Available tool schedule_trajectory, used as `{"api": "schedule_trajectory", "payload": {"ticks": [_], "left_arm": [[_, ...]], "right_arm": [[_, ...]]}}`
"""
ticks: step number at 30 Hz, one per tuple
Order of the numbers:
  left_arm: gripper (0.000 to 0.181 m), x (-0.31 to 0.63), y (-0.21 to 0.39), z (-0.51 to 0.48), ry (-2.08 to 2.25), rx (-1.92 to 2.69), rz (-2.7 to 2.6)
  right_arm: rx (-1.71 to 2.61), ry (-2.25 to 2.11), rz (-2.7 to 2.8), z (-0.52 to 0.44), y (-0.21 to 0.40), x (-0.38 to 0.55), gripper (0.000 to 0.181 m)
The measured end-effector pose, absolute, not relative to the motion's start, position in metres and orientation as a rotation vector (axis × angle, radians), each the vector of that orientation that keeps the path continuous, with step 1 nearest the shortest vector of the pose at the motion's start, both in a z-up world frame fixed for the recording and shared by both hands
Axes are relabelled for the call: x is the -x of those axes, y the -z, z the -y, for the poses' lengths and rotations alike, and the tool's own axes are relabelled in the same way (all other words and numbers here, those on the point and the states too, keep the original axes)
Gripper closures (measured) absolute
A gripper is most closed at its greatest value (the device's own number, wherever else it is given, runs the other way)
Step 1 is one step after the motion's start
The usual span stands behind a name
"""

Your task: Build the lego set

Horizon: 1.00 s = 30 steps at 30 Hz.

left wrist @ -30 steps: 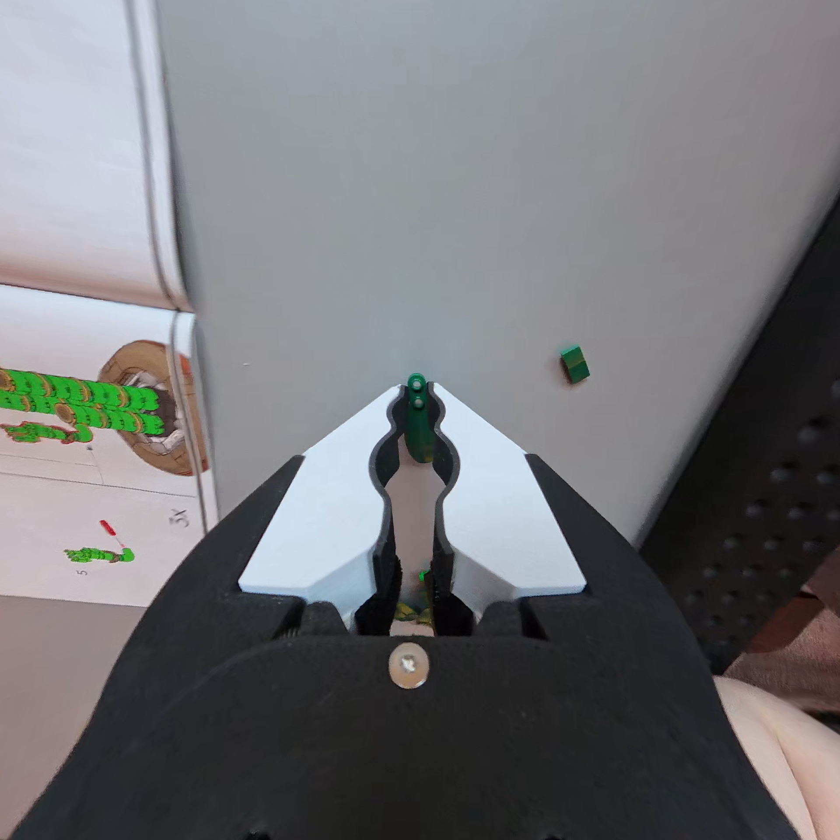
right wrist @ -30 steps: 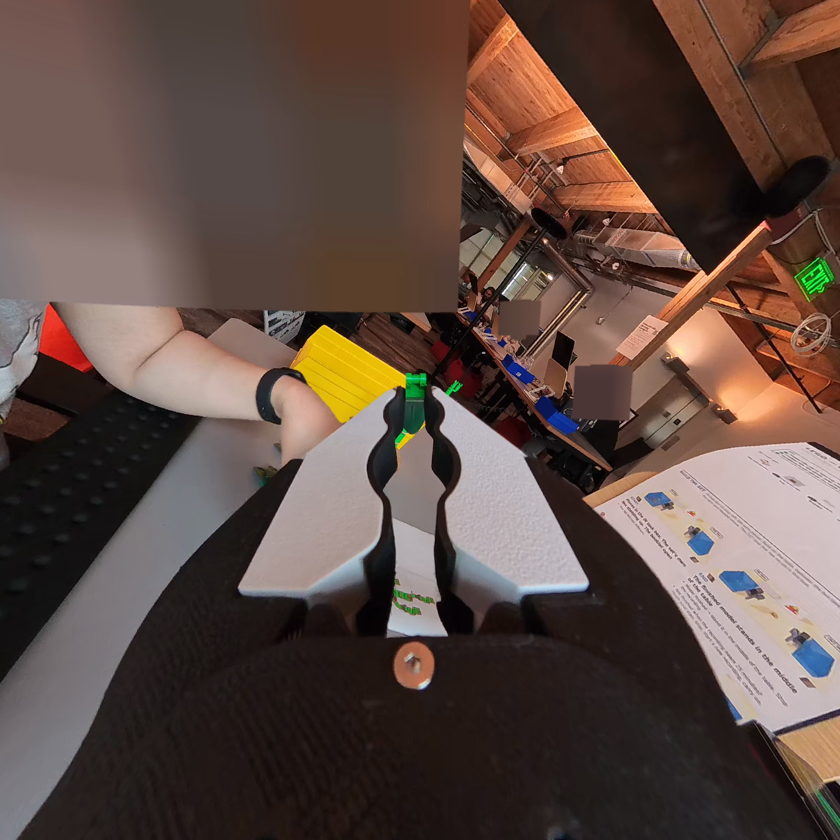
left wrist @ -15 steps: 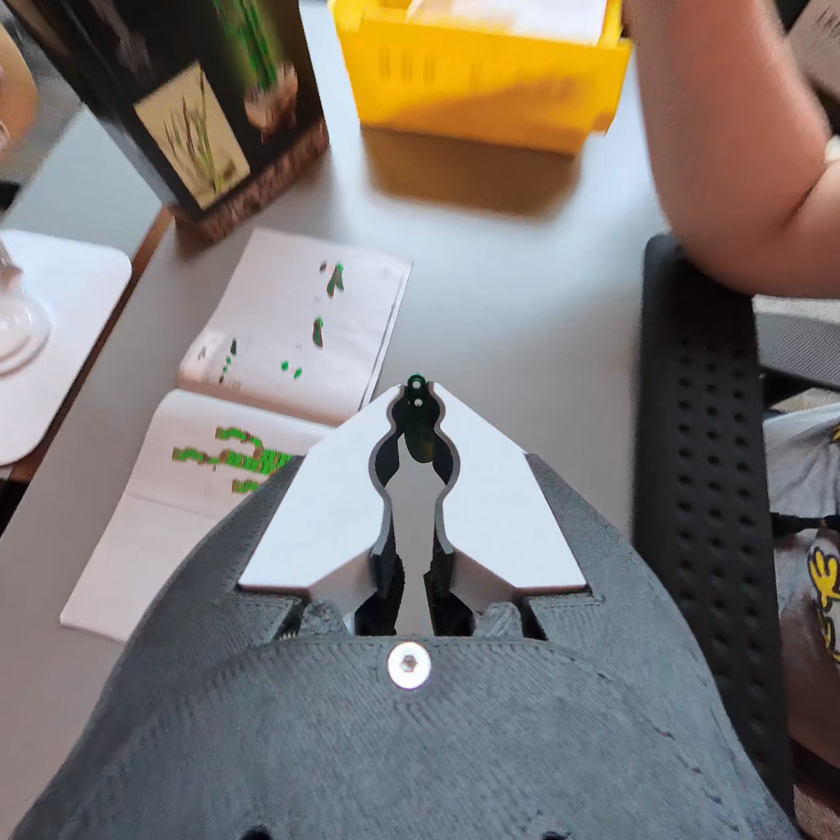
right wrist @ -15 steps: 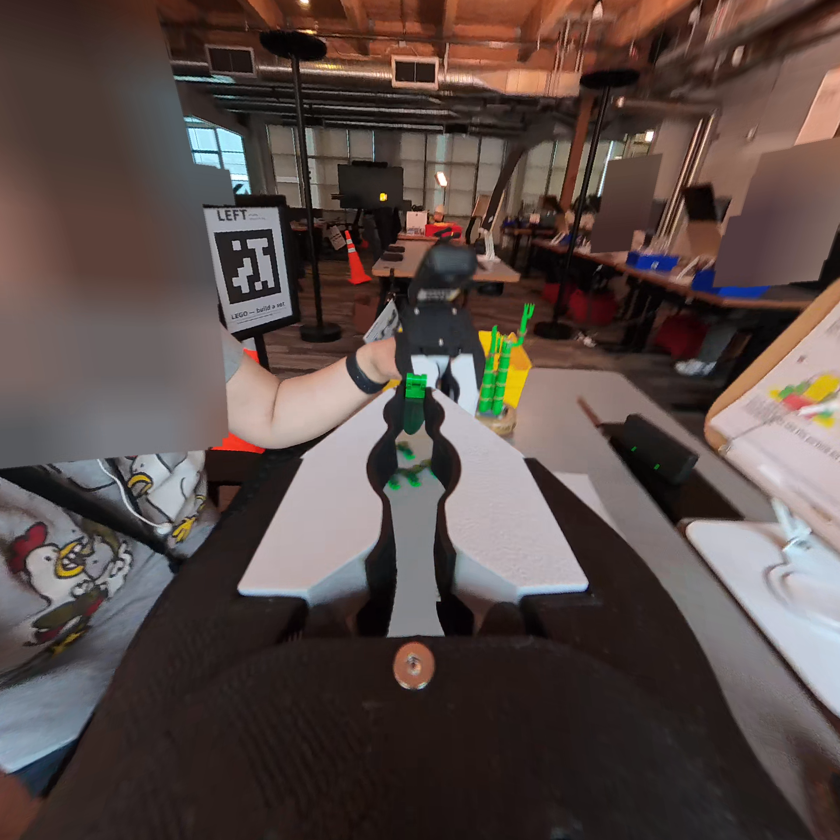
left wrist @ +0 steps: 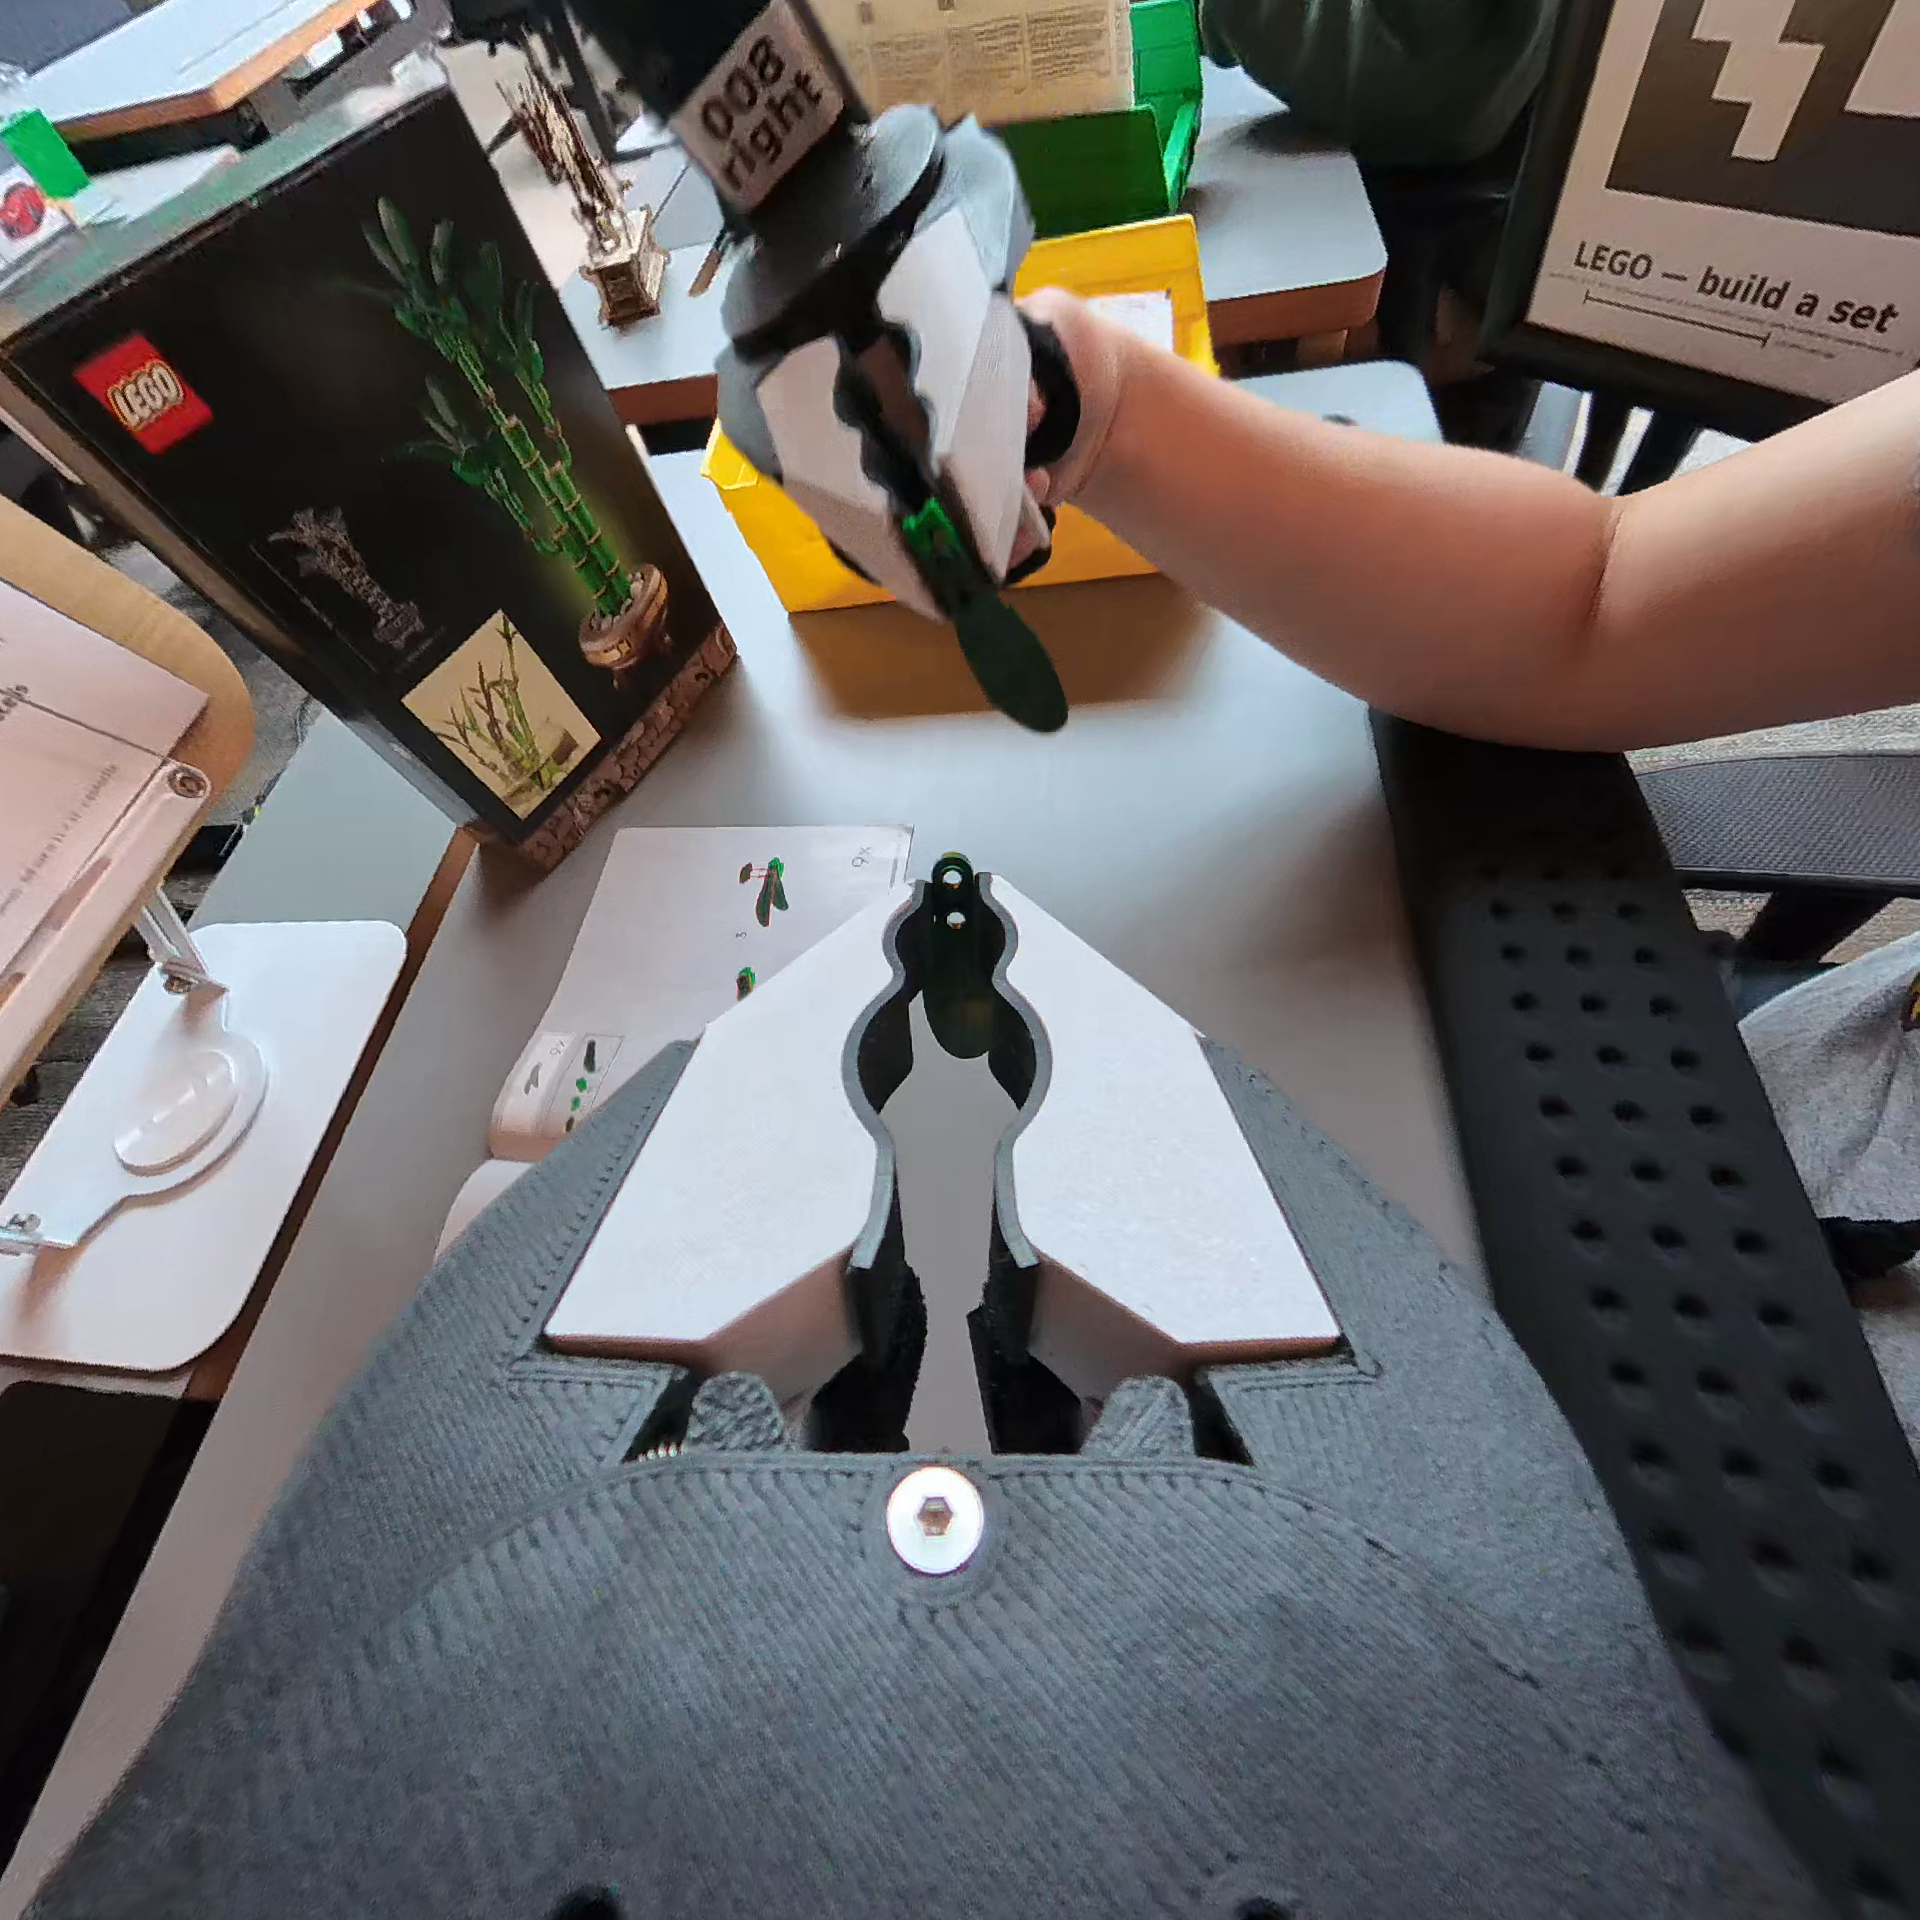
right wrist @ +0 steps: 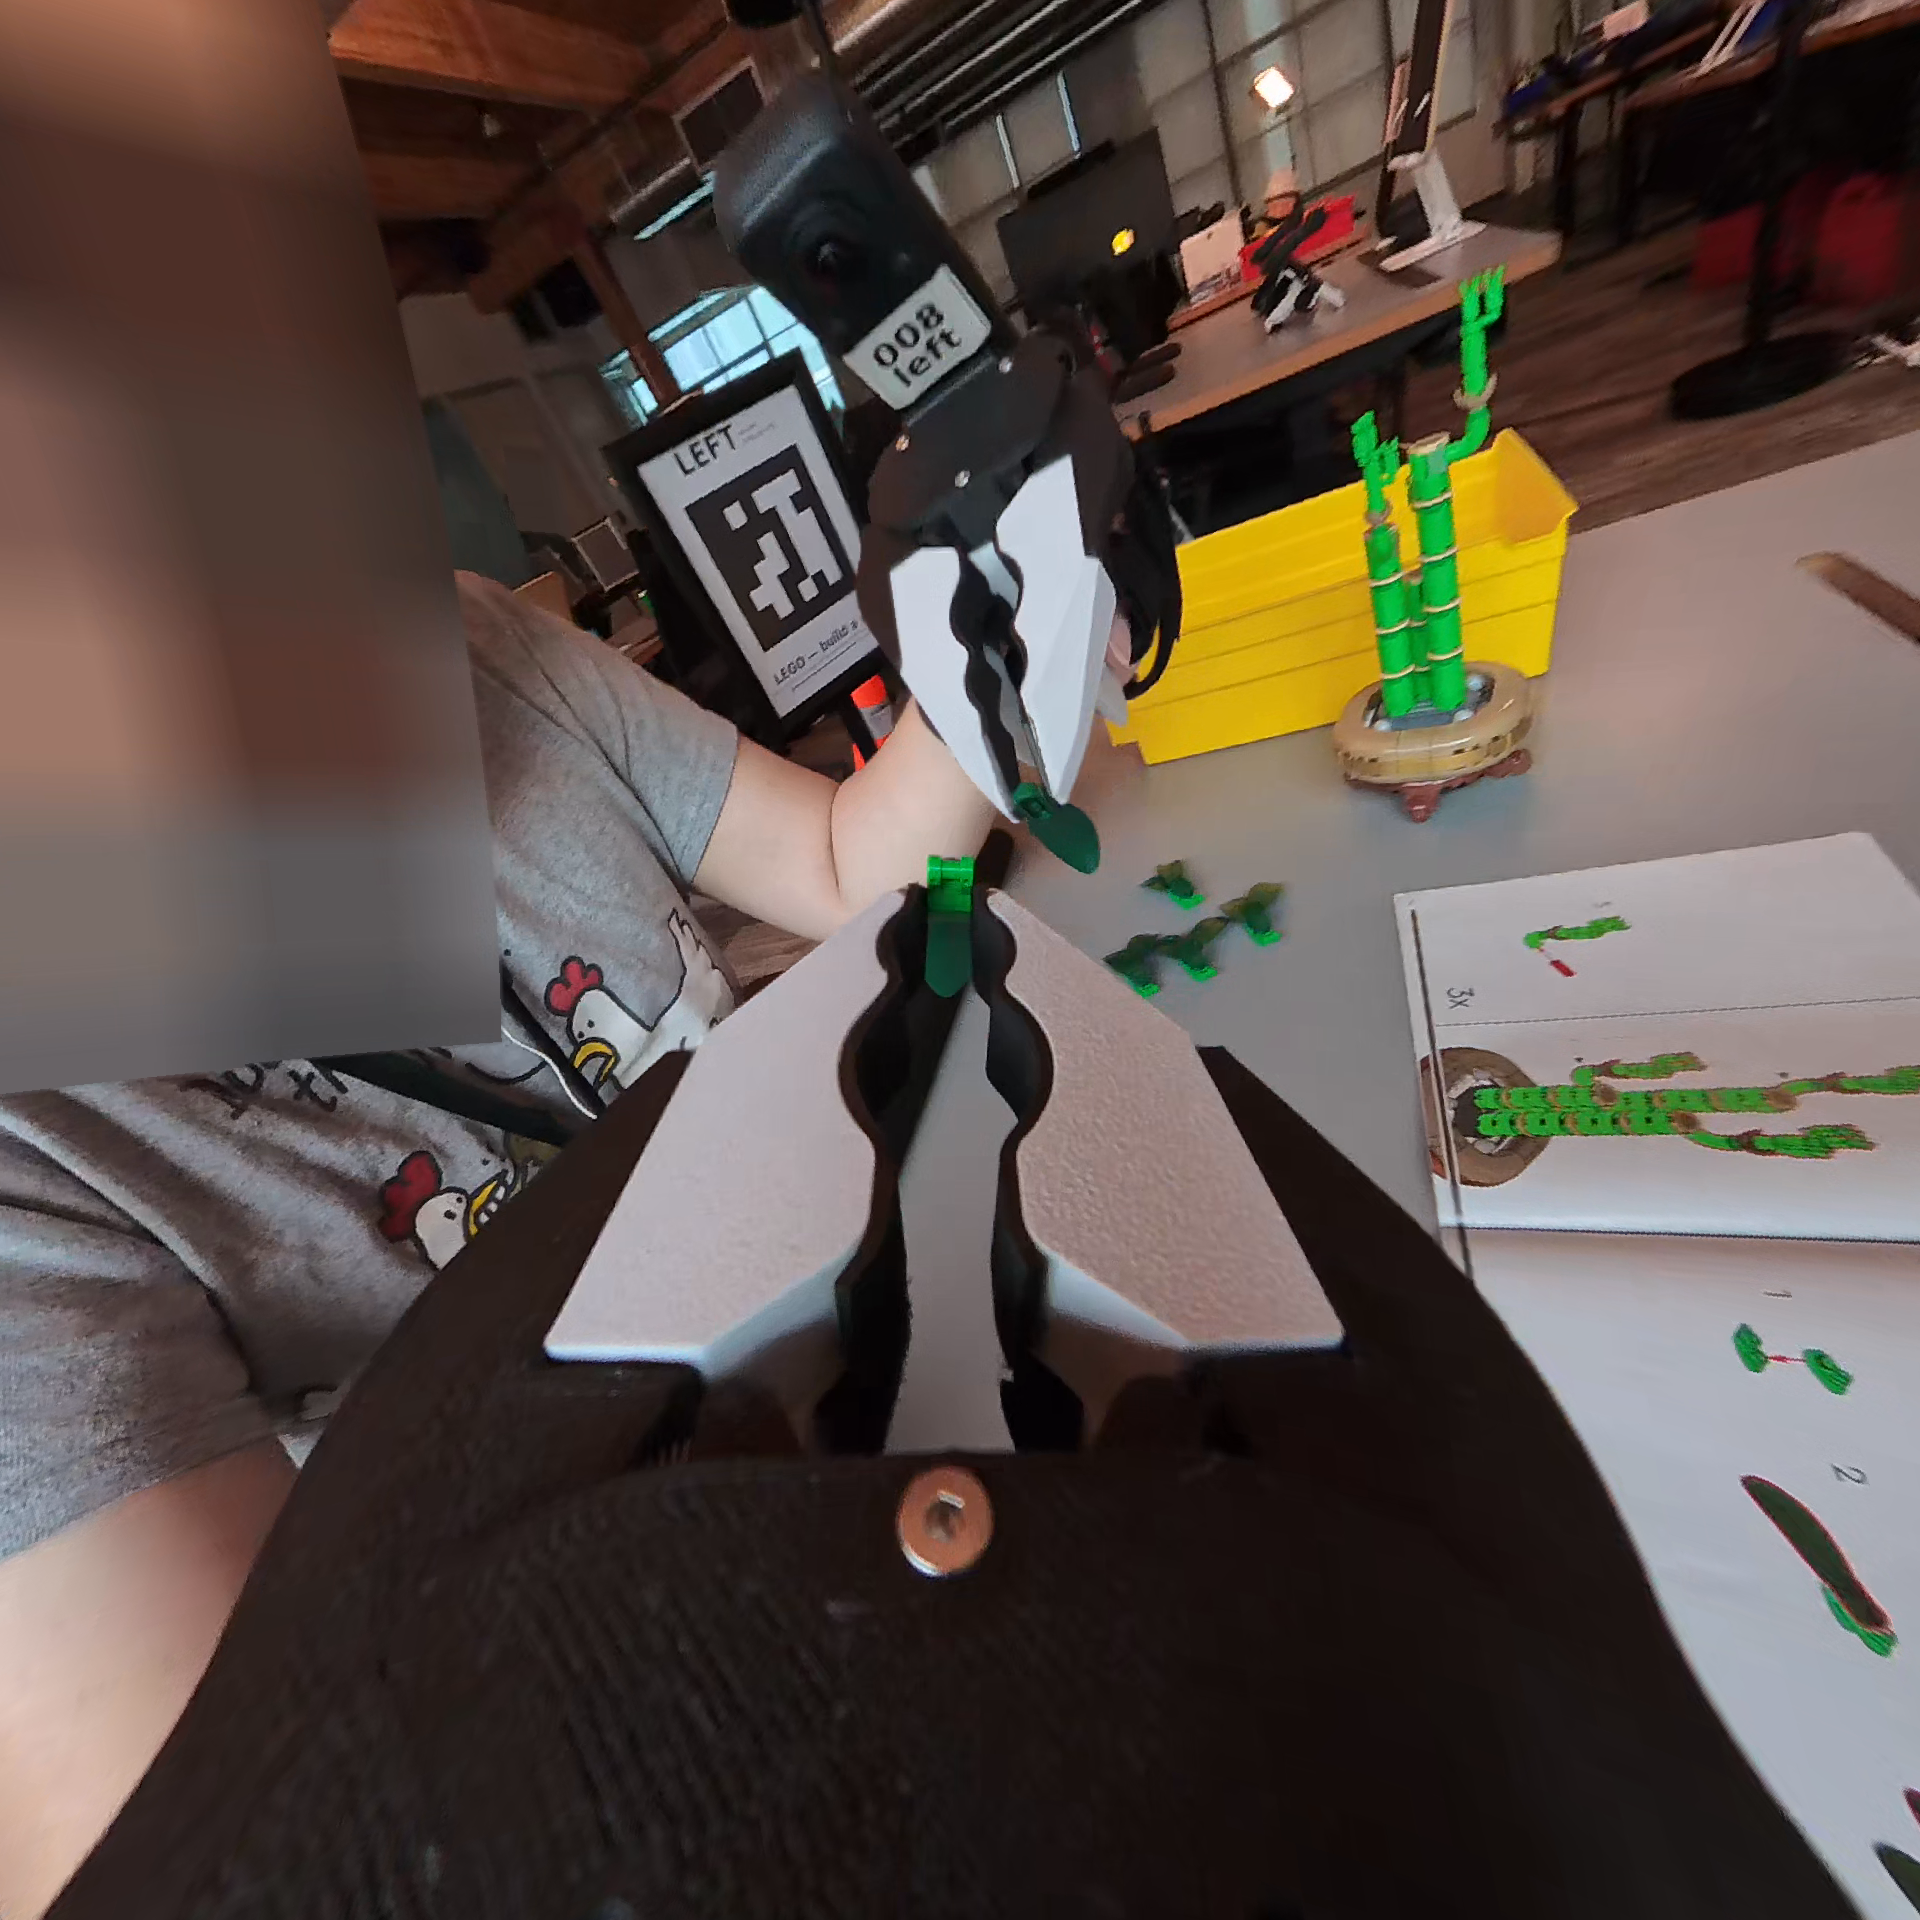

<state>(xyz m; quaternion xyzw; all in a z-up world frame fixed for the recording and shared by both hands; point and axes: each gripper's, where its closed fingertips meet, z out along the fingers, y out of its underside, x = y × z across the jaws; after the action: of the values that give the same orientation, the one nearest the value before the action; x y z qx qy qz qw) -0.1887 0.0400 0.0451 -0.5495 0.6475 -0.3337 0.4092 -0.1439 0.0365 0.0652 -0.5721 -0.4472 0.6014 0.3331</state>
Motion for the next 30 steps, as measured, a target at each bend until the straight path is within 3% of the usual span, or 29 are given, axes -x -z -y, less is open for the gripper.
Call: {"api": "schedule_trajectory", "payload": {"ticks": [30], "left_arm": [[0.175,0.172,-0.049,-0.027,0.841,1.294,-1.638]], "right_arm": [[1.602,-1.754,1.163,-0.032,-0.054,0.18,0.176]]}}
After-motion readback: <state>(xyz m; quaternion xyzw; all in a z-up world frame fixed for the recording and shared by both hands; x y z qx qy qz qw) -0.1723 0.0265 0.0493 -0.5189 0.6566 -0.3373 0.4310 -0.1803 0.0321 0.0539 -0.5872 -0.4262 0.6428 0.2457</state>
